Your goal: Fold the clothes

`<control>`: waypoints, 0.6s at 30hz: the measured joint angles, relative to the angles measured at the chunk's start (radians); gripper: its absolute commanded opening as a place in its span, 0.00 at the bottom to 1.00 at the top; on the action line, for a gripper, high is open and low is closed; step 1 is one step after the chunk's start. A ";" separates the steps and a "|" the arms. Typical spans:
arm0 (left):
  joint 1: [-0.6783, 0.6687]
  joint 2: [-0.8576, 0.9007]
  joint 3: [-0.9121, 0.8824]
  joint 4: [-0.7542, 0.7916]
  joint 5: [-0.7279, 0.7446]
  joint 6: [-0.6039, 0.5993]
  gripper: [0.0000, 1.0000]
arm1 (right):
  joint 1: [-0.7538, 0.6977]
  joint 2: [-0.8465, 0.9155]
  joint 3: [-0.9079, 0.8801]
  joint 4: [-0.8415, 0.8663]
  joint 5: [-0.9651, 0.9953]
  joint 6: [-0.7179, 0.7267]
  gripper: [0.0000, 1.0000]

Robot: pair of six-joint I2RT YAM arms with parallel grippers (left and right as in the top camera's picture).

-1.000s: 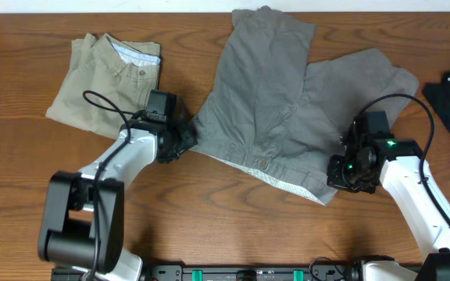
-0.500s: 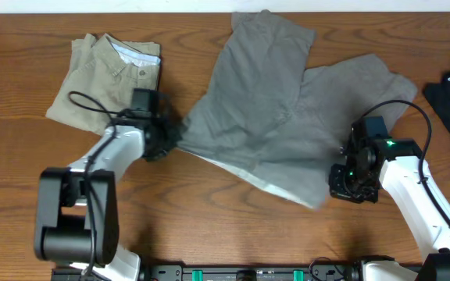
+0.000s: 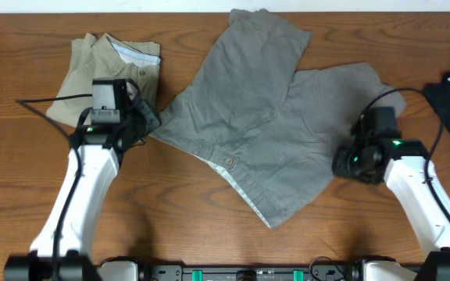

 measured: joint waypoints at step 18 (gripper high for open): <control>-0.474 -0.055 0.000 -0.145 0.006 0.142 0.62 | -0.446 0.371 0.207 0.504 -0.121 0.017 0.56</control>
